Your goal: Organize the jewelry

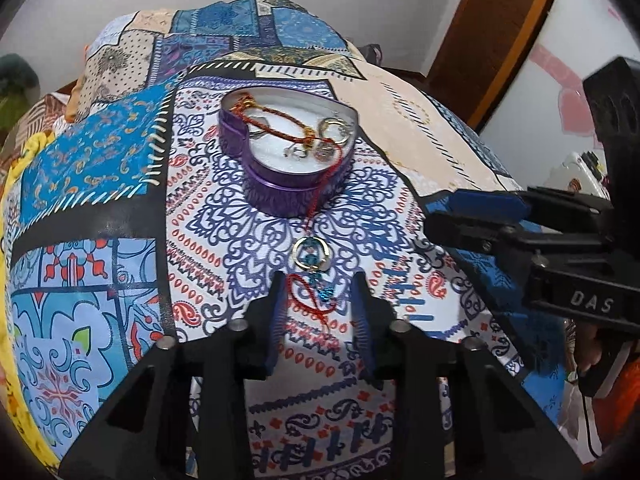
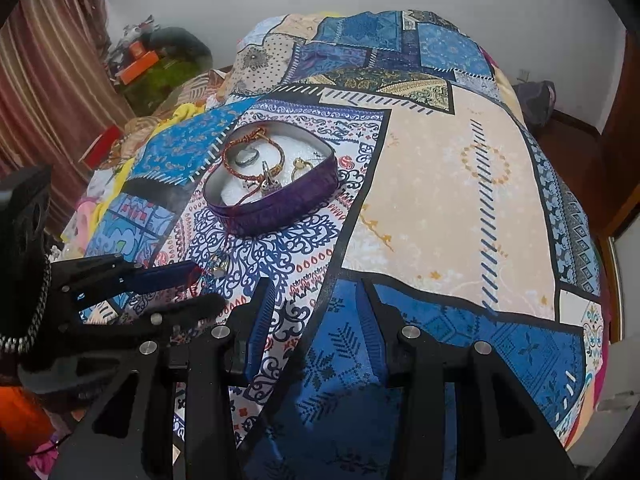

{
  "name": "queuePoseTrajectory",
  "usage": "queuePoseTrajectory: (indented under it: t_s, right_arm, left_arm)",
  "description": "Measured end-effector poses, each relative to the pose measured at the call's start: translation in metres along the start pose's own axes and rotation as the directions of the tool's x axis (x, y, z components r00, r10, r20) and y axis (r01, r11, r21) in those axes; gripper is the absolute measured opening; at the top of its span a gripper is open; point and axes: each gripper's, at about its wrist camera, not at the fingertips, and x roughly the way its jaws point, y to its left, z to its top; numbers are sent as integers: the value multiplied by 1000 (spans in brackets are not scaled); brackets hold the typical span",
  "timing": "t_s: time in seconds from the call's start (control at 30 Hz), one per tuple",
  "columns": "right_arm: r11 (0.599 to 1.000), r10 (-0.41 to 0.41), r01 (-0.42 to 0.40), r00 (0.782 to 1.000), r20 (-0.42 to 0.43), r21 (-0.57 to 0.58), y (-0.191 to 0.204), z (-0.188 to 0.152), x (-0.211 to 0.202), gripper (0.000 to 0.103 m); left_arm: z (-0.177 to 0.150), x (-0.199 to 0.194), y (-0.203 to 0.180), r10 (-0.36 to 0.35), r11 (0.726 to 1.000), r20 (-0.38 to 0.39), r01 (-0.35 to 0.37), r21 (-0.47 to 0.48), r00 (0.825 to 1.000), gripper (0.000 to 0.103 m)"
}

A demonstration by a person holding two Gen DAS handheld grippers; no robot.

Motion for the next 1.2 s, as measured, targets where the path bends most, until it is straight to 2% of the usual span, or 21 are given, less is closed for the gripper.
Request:
queuePoseTrajectory:
  t_s: [0.07,0.1,0.3,0.6,0.8,0.93,0.97,1.07,1.2]
  right_arm:
    - [1000,5,-5,1000,1,-5,2,0,-1,38]
    - [1000,7,-7,1000,2,-7,3,1,0,38]
    - [999,28,-28,1000,-9,-40,18,4,4,38]
    - [993,12,-14,1000,-17,-120,42,14,19,38]
    - [978,37,-51,997,-70,-204,65,15,33,38]
    - [962,-8,-13,997,-79,-272,76,10,44,38]
    - [958,-19,-4,997,-76,-287,78,9,45,37]
    - [954,-17,-8,997,-80,-300,78,9,46,21]
    - [956,-7,-15,997,-73,-294,77,9,45,19]
  left_arm:
    - [-1,0,3,7,1000,4,-7,-12,1000,14]
    - [-1,0,2,29,1000,8,-29,-1,1000,6]
    - [0,-7,4,25,1000,28,-25,5,999,6]
    - [9,-49,27,56,998,147,-52,-33,988,6]
    - [10,-56,41,64,996,169,-53,-70,984,6]
    - [10,-55,46,59,995,169,-45,-86,984,6]
    - [10,-55,45,58,995,169,-44,-86,984,6]
    - [10,-54,43,56,996,171,-43,-80,984,6]
    - [9,-55,38,56,996,173,-45,-71,983,6]
